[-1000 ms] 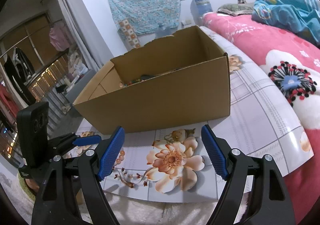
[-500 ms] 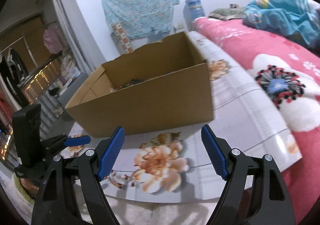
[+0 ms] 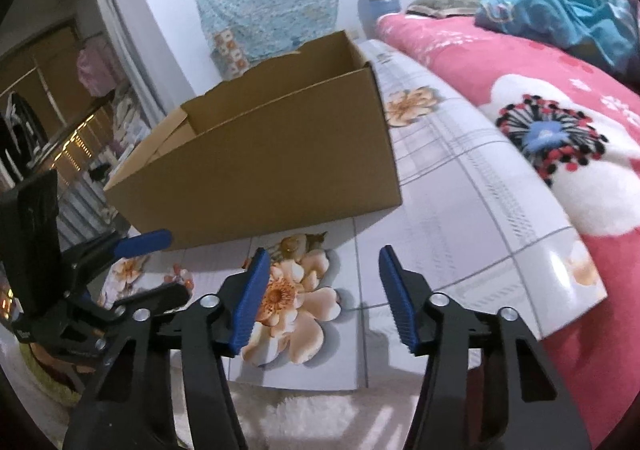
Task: Organize jewelry
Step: 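Move the left gripper to the small gold earring beside the box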
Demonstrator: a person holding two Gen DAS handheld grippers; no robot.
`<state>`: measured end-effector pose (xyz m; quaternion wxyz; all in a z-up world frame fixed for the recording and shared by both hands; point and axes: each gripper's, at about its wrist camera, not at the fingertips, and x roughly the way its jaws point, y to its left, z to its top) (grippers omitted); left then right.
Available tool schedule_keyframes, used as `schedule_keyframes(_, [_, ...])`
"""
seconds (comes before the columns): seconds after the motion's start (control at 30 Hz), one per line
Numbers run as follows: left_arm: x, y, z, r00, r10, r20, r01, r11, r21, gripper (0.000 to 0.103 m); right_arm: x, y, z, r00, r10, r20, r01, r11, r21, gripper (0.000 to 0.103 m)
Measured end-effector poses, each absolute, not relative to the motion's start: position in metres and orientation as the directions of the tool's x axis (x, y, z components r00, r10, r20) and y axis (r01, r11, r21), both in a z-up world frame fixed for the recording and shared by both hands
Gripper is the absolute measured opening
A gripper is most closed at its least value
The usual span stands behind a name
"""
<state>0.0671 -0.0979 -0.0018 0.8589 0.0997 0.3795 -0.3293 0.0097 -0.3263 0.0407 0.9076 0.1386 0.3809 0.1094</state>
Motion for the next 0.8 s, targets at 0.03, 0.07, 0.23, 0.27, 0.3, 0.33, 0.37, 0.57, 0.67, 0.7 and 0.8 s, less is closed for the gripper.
schedule_keyframes(0.03, [0.068,-0.101,-0.003,0.491,-0.494,-0.718,0.646,0.759,-0.080,0.063,0.011,-0.326,0.040,0.684,0.311,-0.660,-0.099,0.936,0.339,0.043])
schedule_keyframes(0.07, [0.070,-0.105,-0.005,0.481,-0.501,-0.720,0.657,0.750,-0.083,0.057,0.012,-0.326,0.037,0.682,0.322,-0.657,-0.108,0.933,0.345,0.041])
schedule_keyframes(0.23, [0.076,-0.126,-0.014,0.442,-0.514,-0.735,0.707,0.704,-0.067,0.041,0.016,-0.326,0.030,0.672,0.358,-0.648,-0.138,0.920,0.366,0.033])
schedule_keyframes(0.27, [0.076,-0.128,-0.015,0.439,-0.514,-0.737,0.714,0.698,-0.061,0.037,0.017,-0.325,0.029,0.671,0.363,-0.647,-0.143,0.919,0.368,0.033])
schedule_keyframes(0.3, [0.077,-0.132,-0.016,0.435,-0.513,-0.740,0.723,0.689,-0.053,0.032,0.017,-0.325,0.029,0.670,0.366,-0.646,-0.147,0.918,0.368,0.033])
schedule_keyframes(0.33, [0.078,-0.137,-0.017,0.433,-0.510,-0.744,0.732,0.681,-0.041,0.031,0.018,-0.324,0.028,0.670,0.367,-0.645,-0.150,0.918,0.367,0.033])
schedule_keyframes(0.37, [0.079,-0.141,-0.018,0.434,-0.504,-0.747,0.736,0.676,-0.029,0.029,0.018,-0.324,0.027,0.669,0.372,-0.643,-0.155,0.917,0.368,0.033])
schedule_keyframes(0.57, [0.089,-0.152,-0.022,0.436,-0.479,-0.762,0.742,0.671,0.003,0.028,0.019,-0.325,0.023,0.664,0.395,-0.635,-0.171,0.907,0.385,0.033])
schedule_keyframes(0.67, [0.096,-0.155,-0.025,0.435,-0.459,-0.775,0.737,0.675,0.013,0.028,0.022,-0.327,0.021,0.663,0.402,-0.632,-0.172,0.903,0.394,0.033])
schedule_keyframes(0.7, [0.099,-0.155,-0.026,0.432,-0.454,-0.779,0.736,0.677,0.014,0.028,0.022,-0.327,0.020,0.663,0.404,-0.631,-0.172,0.901,0.397,0.033])
schedule_keyframes(0.8, [0.104,-0.159,-0.030,0.422,-0.437,-0.794,0.735,0.678,0.018,0.028,0.023,-0.330,0.019,0.664,0.410,-0.625,-0.172,0.897,0.406,0.033])
